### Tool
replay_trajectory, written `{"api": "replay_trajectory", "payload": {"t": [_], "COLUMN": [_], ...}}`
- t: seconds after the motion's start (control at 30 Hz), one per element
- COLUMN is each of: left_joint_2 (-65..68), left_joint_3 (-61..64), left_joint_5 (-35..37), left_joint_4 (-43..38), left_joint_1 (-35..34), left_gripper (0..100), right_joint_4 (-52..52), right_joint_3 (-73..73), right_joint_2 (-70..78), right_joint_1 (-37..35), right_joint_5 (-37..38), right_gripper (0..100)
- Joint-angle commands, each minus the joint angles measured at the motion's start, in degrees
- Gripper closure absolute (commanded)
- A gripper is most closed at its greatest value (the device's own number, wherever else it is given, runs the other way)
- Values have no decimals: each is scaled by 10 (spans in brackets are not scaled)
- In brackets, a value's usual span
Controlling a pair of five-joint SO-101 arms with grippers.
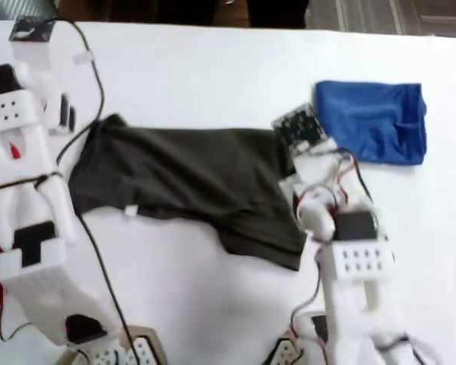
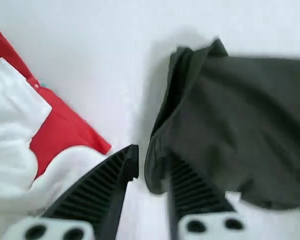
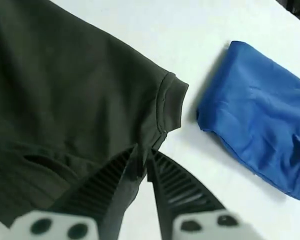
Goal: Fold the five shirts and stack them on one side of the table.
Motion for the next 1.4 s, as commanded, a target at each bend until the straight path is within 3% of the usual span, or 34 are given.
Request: {"api": "replay_trajectory", "payload": {"t": [0.0,0.3,0.57,0.73,1.07,1.37], "left_joint_2": [42,161,211,270,301,301], "left_joint_3": [-25,-25,-25,-25,-95,-263], "left_joint_5": [25,82,82,81,80,81], "left_joint_4": [-65,-176,-282,-309,-271,-124], "left_joint_1": [38,115,98,75,4,4], "left_gripper": [980,974,974,974,974,974], "right_joint_4": [-51,-34,-44,-51,-54,-52], "right_joint_3": [-80,-284,-344,-373,-389,-404], "right_joint_2": [126,407,516,582,625,613], "right_joint_1": [0,-9,-45,-34,27,36], "right_joint_5": [-43,-91,-89,-87,-86,-86], "right_gripper": [980,980,980,980,980,980]}}
